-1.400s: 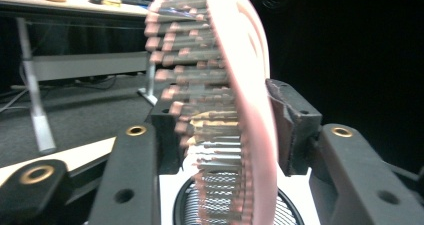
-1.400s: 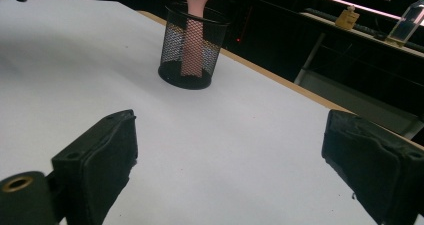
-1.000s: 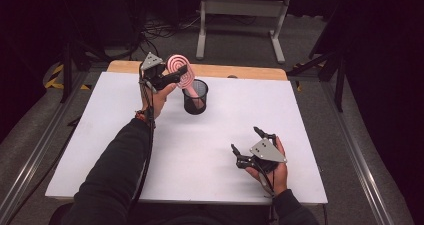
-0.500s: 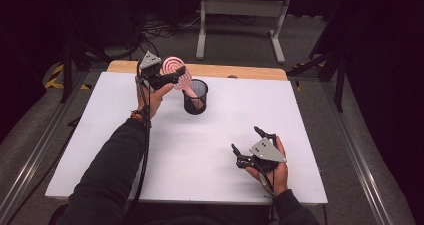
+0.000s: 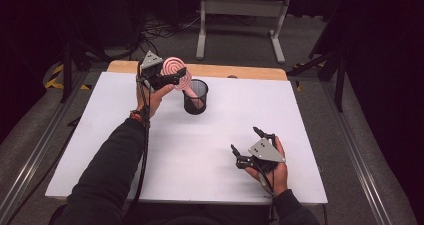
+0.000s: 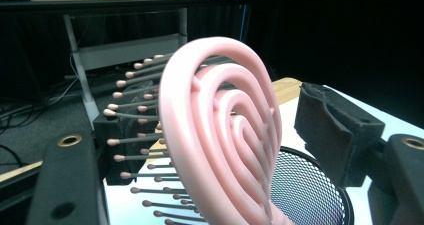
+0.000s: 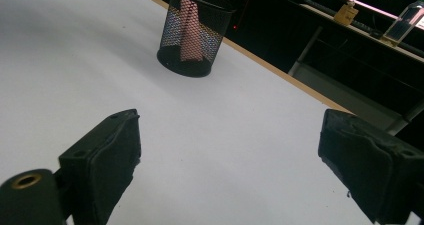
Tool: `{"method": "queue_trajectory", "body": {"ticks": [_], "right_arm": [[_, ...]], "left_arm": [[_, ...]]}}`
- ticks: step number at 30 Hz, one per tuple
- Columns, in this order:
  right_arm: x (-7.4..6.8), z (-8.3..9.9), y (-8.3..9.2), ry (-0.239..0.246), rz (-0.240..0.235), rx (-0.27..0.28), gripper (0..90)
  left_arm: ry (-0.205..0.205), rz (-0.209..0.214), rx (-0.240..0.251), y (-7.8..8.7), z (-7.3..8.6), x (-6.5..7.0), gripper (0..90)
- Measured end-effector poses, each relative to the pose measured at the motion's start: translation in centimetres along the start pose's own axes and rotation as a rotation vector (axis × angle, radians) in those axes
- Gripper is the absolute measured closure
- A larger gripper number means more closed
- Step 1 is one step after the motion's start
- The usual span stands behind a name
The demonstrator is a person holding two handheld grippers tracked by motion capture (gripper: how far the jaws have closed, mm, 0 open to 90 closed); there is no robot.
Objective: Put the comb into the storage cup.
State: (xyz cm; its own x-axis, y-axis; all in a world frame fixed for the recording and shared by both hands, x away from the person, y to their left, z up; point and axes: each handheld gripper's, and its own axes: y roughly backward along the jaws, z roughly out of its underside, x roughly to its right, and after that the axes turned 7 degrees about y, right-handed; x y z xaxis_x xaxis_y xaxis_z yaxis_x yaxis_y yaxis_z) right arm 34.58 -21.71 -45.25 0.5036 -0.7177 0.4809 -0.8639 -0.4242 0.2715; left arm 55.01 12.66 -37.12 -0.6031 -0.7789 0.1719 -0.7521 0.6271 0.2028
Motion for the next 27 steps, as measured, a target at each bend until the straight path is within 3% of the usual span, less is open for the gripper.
{"method": "queue_trajectory", "body": {"ticks": [6, 13, 23, 27], "right_arm": [[0.1, 0.1, 0.0, -0.003, 0.005, 0.004, 10.7], [0.2, 0.1, 0.1, -0.004, 0.003, 0.003, 10.7], [0.2, 0.1, 0.1, -0.005, 0.001, 0.006, 10.7], [0.3, 0.2, 0.0, -0.012, 0.006, 0.003, 10.7]], "left_arm": [[-0.033, -0.004, -0.015, 0.2, -0.3, 0.4, 26.0], [-0.082, -0.021, 0.013, 0.6, -0.9, 0.9, 23.4], [-0.106, -0.009, 0.019, 1.1, -1.3, 1.1, 22.6], [-0.141, -0.005, 0.022, 1.6, -1.9, 1.3, 22.3]]}}
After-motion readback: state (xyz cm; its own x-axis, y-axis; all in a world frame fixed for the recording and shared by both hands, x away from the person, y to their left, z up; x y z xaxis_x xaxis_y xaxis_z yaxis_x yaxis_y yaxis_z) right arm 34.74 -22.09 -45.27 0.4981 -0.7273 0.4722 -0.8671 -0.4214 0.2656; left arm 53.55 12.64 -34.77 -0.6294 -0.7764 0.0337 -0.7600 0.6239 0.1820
